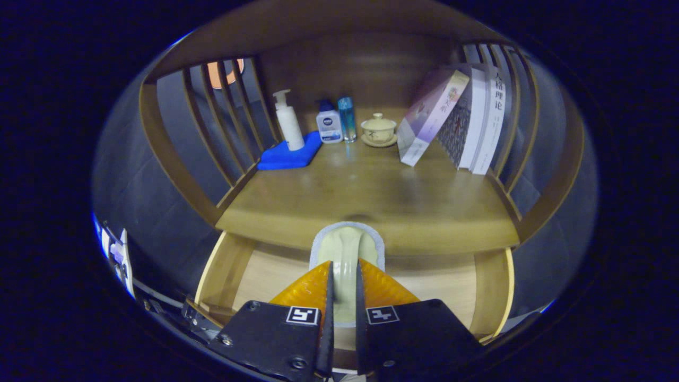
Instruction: Pull open the drawer, take out the items inside it, and place them on the countertop above the cabinet.
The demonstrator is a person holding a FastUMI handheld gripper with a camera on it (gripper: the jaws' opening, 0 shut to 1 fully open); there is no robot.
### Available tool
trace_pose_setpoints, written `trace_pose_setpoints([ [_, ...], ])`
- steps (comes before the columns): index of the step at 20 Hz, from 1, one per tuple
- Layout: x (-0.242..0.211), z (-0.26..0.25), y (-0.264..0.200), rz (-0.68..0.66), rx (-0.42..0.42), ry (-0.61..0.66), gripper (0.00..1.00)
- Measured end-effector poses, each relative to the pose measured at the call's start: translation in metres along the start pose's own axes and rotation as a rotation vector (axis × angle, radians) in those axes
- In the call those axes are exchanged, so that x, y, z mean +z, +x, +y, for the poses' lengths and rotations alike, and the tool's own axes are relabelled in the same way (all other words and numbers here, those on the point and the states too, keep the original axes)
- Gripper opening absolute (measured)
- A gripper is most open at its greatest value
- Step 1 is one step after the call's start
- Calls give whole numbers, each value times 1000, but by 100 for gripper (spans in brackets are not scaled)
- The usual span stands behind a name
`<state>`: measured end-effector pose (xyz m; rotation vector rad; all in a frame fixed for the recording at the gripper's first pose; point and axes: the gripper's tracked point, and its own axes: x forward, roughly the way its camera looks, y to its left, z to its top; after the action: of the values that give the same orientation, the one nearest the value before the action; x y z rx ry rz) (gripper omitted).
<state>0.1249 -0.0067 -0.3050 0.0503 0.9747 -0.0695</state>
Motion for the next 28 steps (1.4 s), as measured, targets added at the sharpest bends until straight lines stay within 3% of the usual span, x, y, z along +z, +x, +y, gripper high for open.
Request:
trace_pose_setpoints([
  [10, 71, -18, 61, -21, -110, -38, 20],
  [19, 97, -6, 99, -59, -120, -50, 21],
  [21, 99, -1, 92, -86, -108, -42, 33],
  [24, 104, 4, 72, -143, -91, -35, 63],
  [28, 91, 18, 27, -216, -38, -52, 80],
])
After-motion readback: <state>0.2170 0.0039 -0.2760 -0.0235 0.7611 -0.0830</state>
